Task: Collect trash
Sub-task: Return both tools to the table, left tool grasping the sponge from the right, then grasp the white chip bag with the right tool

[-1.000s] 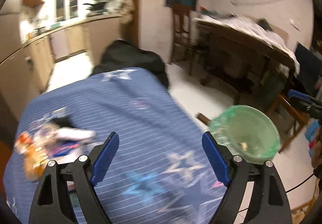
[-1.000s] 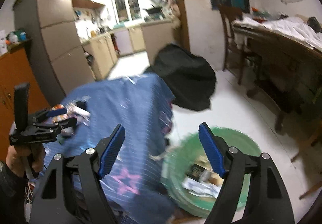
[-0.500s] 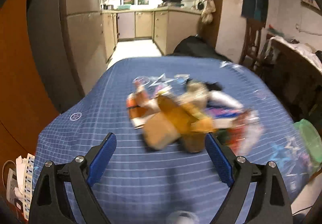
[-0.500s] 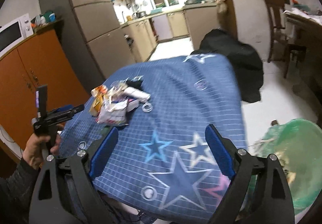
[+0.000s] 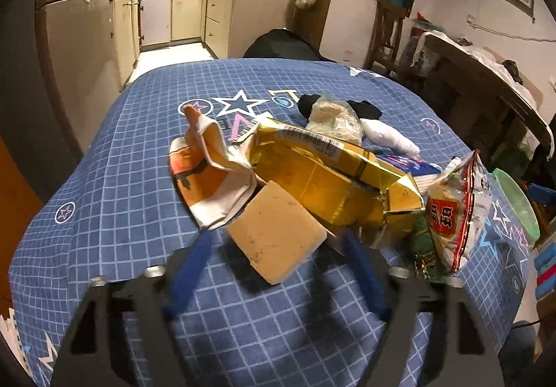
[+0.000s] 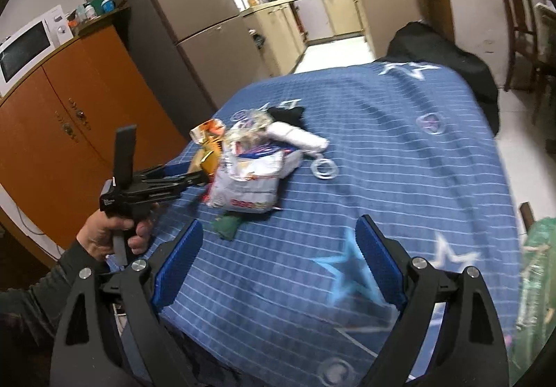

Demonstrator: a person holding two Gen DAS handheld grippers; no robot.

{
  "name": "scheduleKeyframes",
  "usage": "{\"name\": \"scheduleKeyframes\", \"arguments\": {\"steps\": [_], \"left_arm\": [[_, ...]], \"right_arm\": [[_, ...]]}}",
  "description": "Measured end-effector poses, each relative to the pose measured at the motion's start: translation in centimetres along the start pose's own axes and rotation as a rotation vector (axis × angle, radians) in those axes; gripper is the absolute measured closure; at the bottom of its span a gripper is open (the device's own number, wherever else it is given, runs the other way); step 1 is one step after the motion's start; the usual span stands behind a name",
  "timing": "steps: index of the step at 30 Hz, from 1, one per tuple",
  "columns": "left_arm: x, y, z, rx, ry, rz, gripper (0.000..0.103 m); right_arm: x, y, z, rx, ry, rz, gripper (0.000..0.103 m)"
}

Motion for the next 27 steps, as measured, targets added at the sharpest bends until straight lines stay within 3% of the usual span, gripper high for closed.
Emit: {"name": "scheduleKeyframes", "arguments": {"steps": [5, 15, 24, 25, 27], "left_arm": [[-0.2, -0.2, 0.2, -0.01, -0.027, -0.016, 0.052], [-1.9, -3.2, -0.5, -0.033, -0.064, -0.085, 0.056], [-2.8, -3.5, -1.1, -0.026, -0.085, -0.073, 0.058], [-2.7, -3.1, -1.5, -0.027, -0.085, -0.072, 0.058], [-2.8, -3.1, -1.8, -0.029, -0.084, -0.071, 0.058]], "right_arm": [[0.6, 3.3, 1.8, 0.026, -0.001, 0.023, 0.016], [1.3, 9.1, 2.8, -0.02, 0.012, 0.044, 0.013], [1.6, 11.4, 3.0, -0.038, -0.006, 0.05, 0.013], [1.6, 11.6, 2.9, -0.038, -0.001, 0.049, 0.013], [1.5, 11.9, 2.9, -0.03, 0.008, 0.052, 0.034]]}}
Point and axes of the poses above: each gripper's, at about its wrist camera, not at the fingertips, and y roughly the way its jaws point, z to its left, x to its top, the point moved 6 cm from there along y, roughly the way its jaws point, and after that the axes turned 3 degrees about -x, right-handed, at the moved point
